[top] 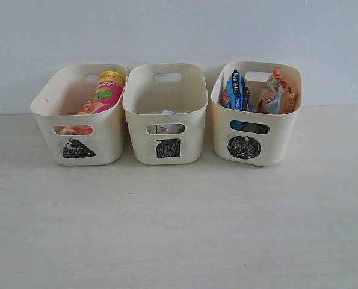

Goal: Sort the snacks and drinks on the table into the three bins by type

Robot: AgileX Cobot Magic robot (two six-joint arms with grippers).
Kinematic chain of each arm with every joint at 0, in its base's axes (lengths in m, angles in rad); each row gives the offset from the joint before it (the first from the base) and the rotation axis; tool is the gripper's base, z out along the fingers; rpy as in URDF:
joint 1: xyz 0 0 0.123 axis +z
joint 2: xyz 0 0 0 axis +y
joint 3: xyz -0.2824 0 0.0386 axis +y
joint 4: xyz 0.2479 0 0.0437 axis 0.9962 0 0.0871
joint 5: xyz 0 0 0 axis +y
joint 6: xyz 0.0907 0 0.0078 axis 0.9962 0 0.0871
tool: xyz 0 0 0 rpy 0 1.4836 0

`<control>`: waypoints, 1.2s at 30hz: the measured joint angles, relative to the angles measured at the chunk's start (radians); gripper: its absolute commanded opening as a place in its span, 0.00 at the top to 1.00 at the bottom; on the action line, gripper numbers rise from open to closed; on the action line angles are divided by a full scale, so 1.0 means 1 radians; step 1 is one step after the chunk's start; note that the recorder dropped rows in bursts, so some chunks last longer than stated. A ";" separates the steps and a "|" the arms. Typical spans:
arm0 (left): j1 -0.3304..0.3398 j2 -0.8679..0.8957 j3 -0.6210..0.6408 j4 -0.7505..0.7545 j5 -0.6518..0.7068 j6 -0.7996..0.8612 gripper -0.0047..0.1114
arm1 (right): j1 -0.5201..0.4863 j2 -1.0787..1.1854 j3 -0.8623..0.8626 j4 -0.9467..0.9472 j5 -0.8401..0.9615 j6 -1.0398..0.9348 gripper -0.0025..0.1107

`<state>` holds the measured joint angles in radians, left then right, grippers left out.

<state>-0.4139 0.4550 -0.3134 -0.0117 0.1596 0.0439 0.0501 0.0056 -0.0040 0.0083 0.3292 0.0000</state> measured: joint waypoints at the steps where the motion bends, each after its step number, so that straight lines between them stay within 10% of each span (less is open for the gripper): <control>1: 0.014 -0.016 0.018 0.000 -0.011 0.000 0.92 | 0.000 0.000 0.000 0.000 0.000 0.000 0.98; 24: 0.330 -0.422 0.310 -0.015 -0.058 0.000 0.92 | 0.000 0.000 0.000 0.000 0.000 0.000 0.98; 36: 0.355 -0.441 0.310 -0.019 0.051 0.000 0.92 | 0.000 0.000 0.000 0.000 0.000 0.000 0.98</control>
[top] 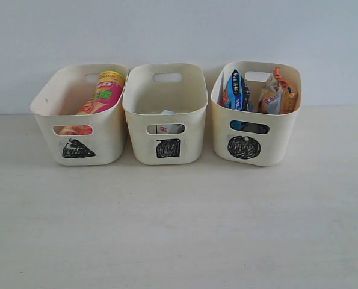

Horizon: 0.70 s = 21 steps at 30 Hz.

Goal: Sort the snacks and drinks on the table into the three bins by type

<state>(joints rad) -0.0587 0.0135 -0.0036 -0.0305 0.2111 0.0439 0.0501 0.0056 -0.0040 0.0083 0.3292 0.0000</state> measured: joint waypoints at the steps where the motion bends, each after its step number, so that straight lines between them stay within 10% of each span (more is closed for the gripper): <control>1: 0.000 0.000 0.000 0.000 0.016 0.000 0.92 | 0.000 0.000 0.000 0.000 0.000 0.000 0.98; 21: 0.000 0.000 0.000 0.000 0.096 0.000 0.92 | 0.000 0.000 0.000 0.000 0.000 0.000 0.98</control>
